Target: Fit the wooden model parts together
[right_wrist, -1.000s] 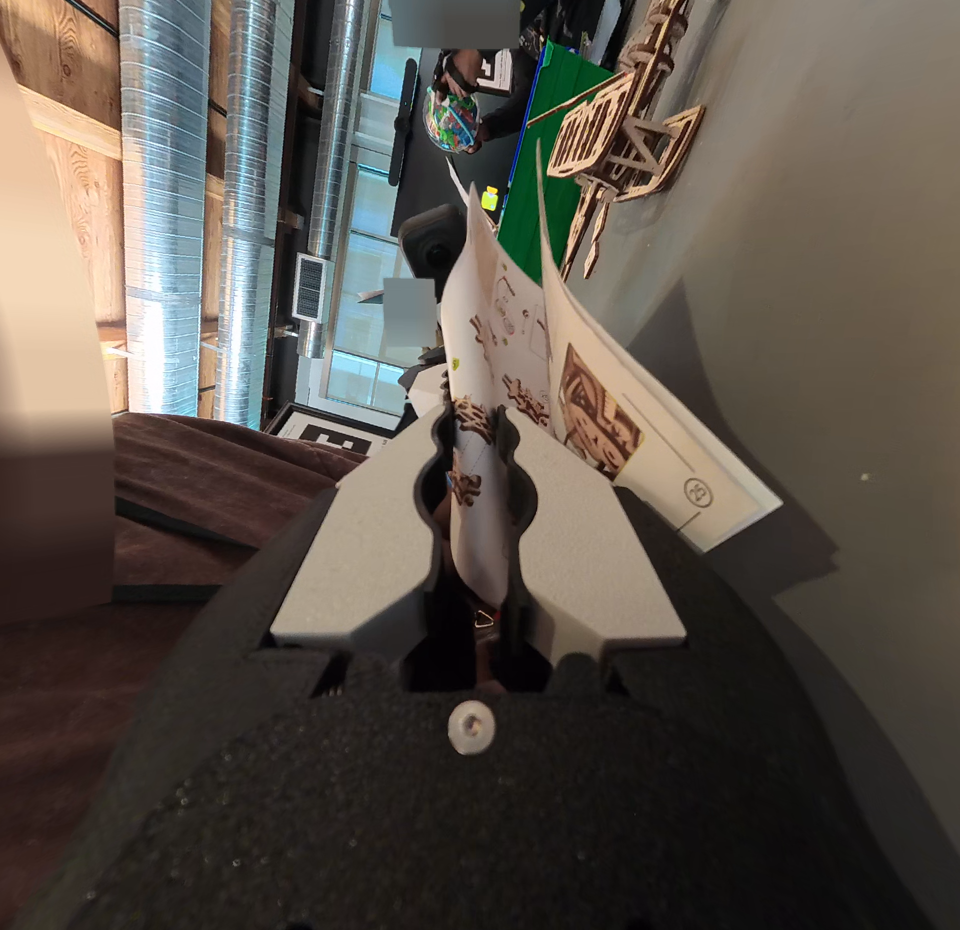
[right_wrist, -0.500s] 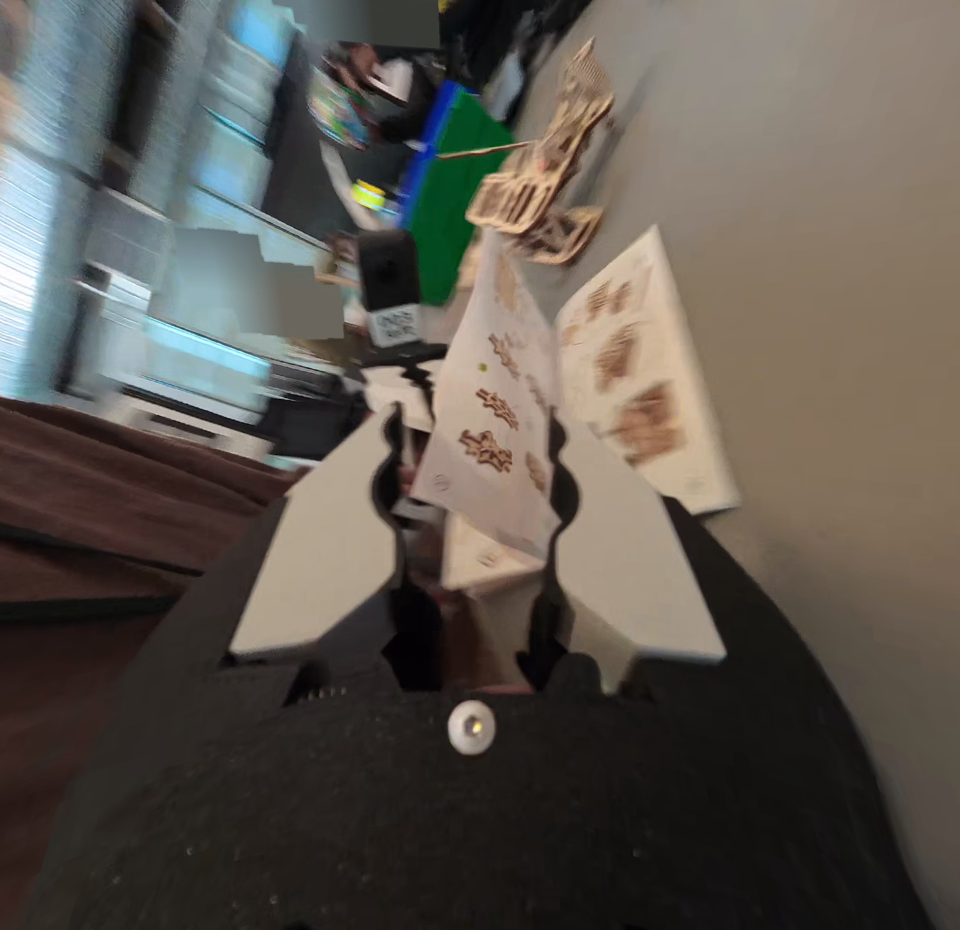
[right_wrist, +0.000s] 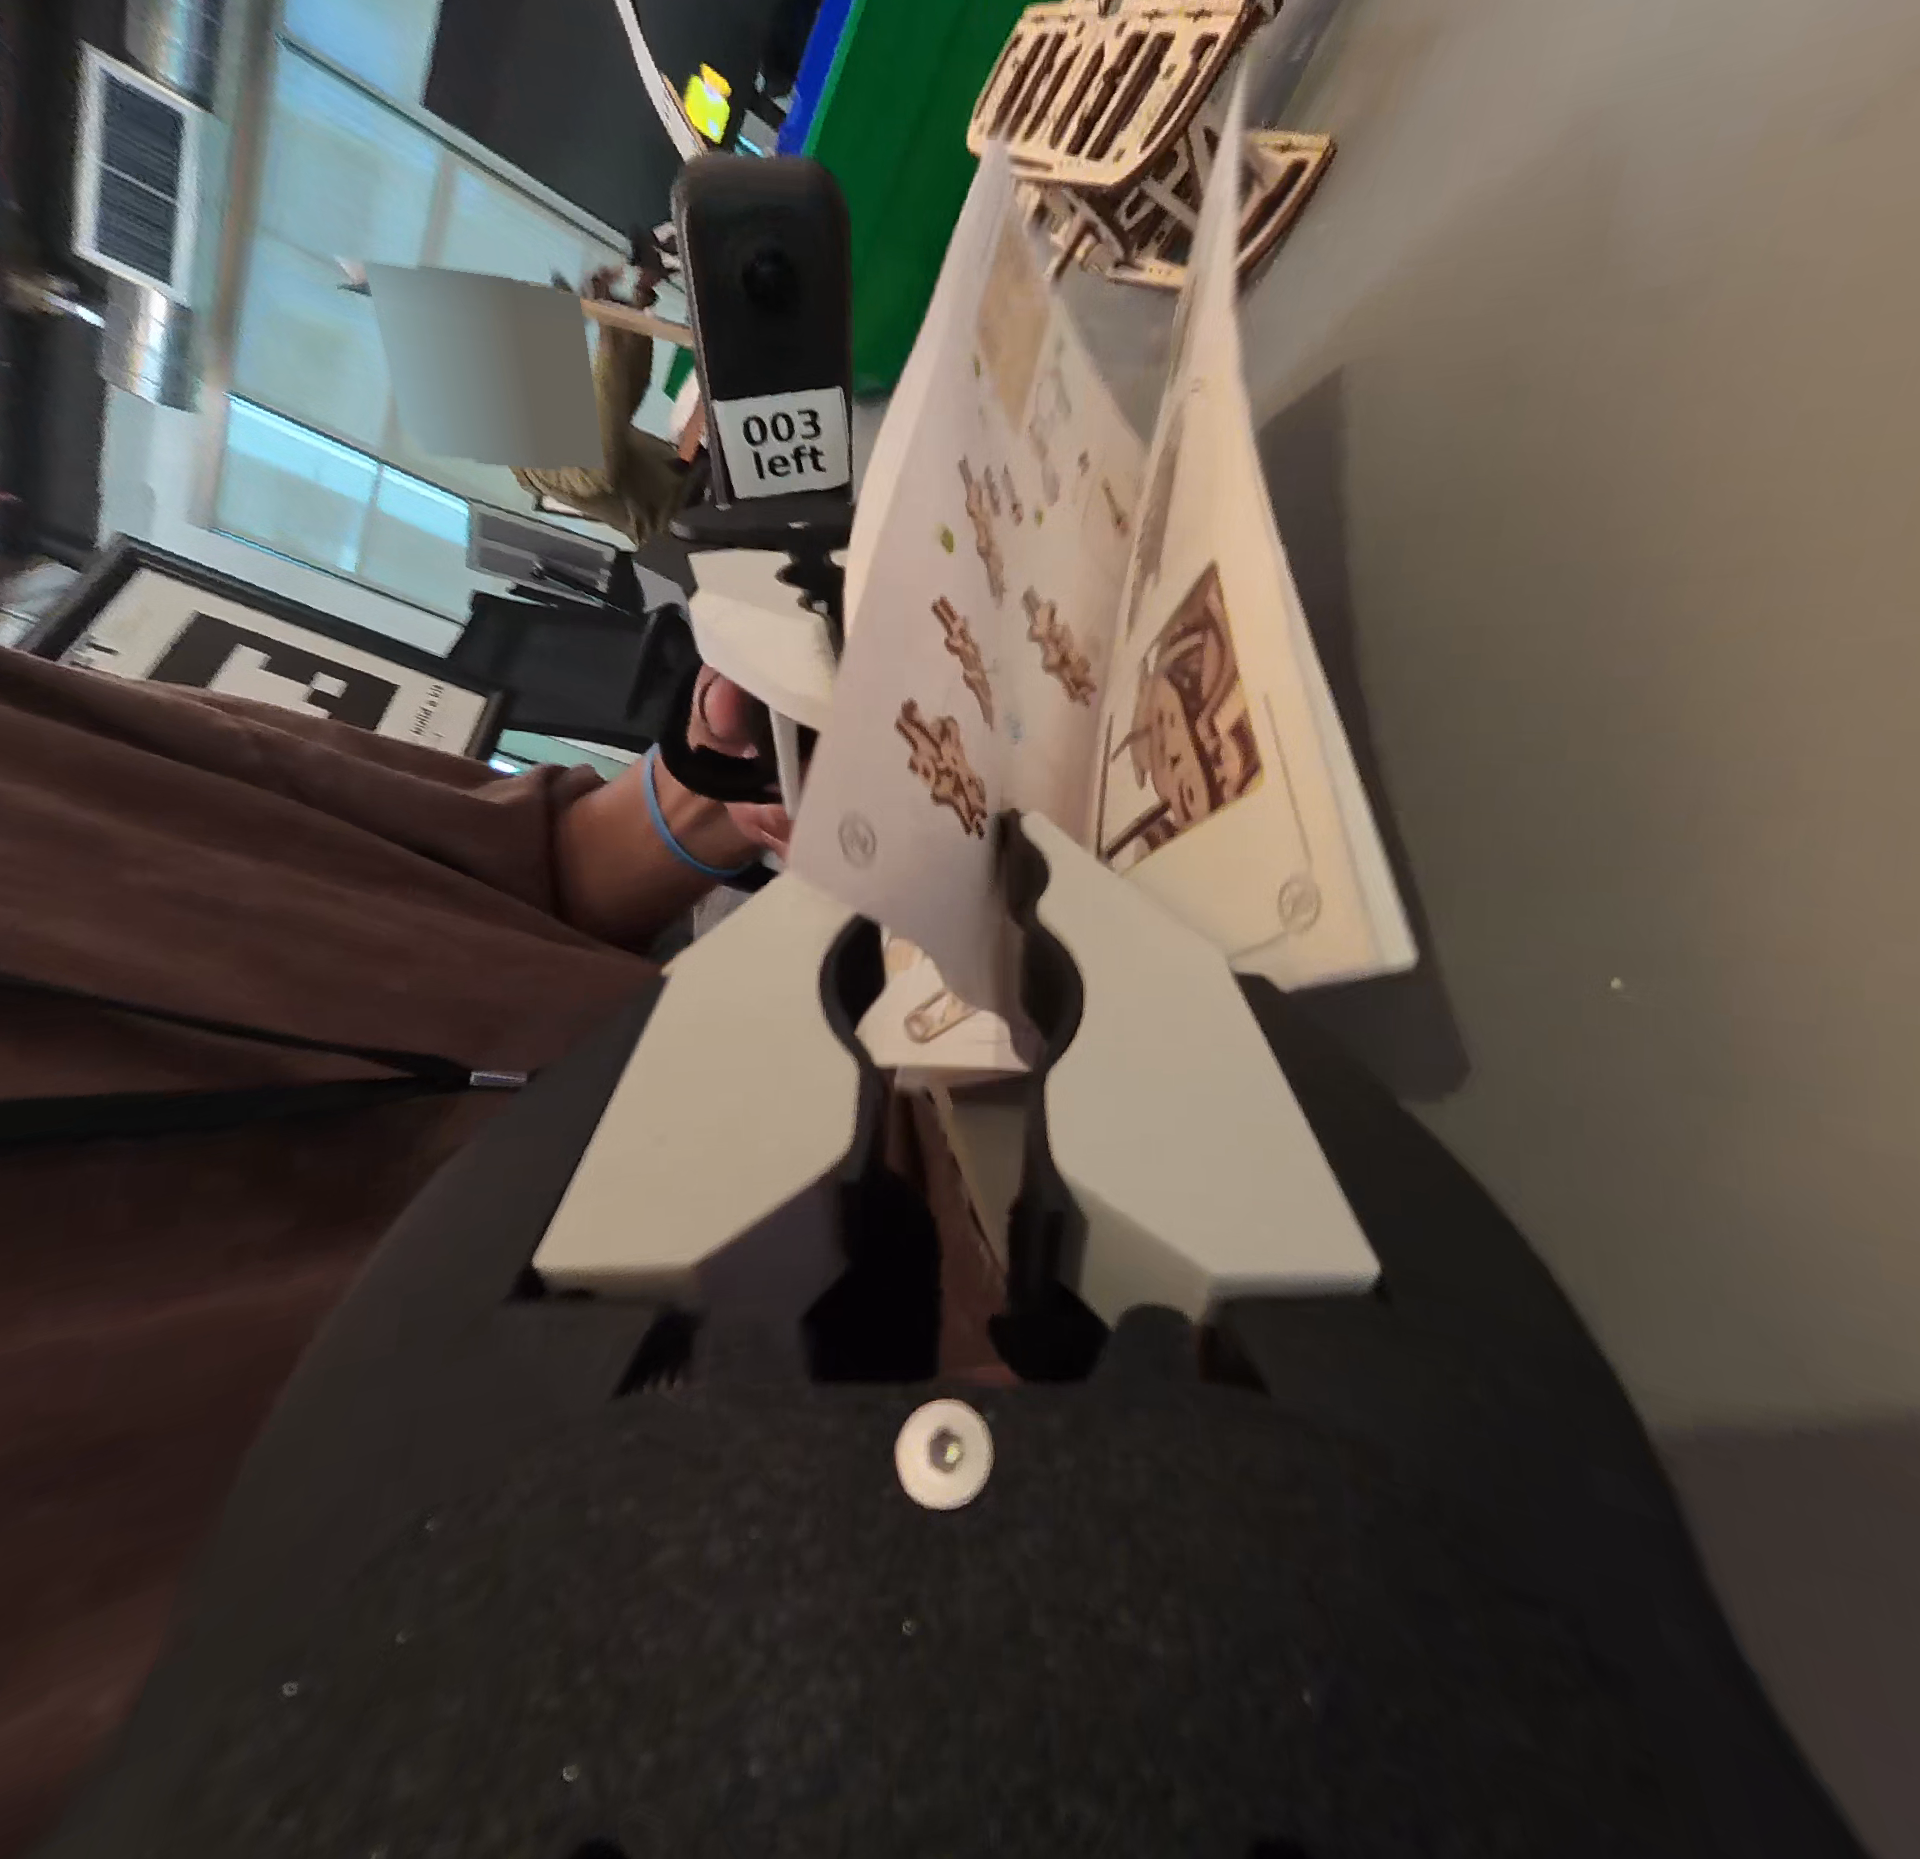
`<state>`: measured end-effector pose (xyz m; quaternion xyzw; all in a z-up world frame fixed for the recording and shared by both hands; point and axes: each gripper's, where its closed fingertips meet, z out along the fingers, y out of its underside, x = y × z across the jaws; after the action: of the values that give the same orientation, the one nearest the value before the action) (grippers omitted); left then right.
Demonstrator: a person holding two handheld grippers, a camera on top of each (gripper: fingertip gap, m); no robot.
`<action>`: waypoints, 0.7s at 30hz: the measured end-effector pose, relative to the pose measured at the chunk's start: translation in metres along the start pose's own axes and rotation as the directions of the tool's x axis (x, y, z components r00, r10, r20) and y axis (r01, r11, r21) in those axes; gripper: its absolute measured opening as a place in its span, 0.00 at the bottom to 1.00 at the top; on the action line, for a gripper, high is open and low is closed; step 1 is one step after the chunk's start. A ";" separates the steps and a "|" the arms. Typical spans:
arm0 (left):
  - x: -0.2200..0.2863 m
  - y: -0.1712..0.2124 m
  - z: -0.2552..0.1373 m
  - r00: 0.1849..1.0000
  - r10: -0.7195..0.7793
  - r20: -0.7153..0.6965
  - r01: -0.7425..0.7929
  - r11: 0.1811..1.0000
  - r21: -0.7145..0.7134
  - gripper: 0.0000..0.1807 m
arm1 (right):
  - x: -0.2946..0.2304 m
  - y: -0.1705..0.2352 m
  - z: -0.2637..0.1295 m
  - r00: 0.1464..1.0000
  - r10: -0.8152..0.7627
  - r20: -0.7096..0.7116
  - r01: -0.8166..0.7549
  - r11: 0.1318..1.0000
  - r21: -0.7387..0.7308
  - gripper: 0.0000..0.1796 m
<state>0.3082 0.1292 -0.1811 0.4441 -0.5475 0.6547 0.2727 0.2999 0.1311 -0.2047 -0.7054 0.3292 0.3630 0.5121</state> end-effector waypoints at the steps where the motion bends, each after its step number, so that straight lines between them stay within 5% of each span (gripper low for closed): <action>1: 0.000 0.000 0.000 1.000 0.001 0.004 -0.001 1.000 -0.001 0.00 | -0.001 0.000 -0.001 1.000 0.006 0.009 -0.006 1.000 0.009 0.09; 21: -0.007 0.002 0.001 0.997 0.034 0.073 -0.033 0.999 -0.008 0.00 | 0.006 -0.007 -0.004 0.977 0.179 0.112 -0.191 0.977 0.100 0.08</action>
<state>0.3103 0.1291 -0.1885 0.4575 -0.5667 0.6406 0.2432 0.3096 0.1289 -0.2058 -0.6229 0.3864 0.4260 0.5303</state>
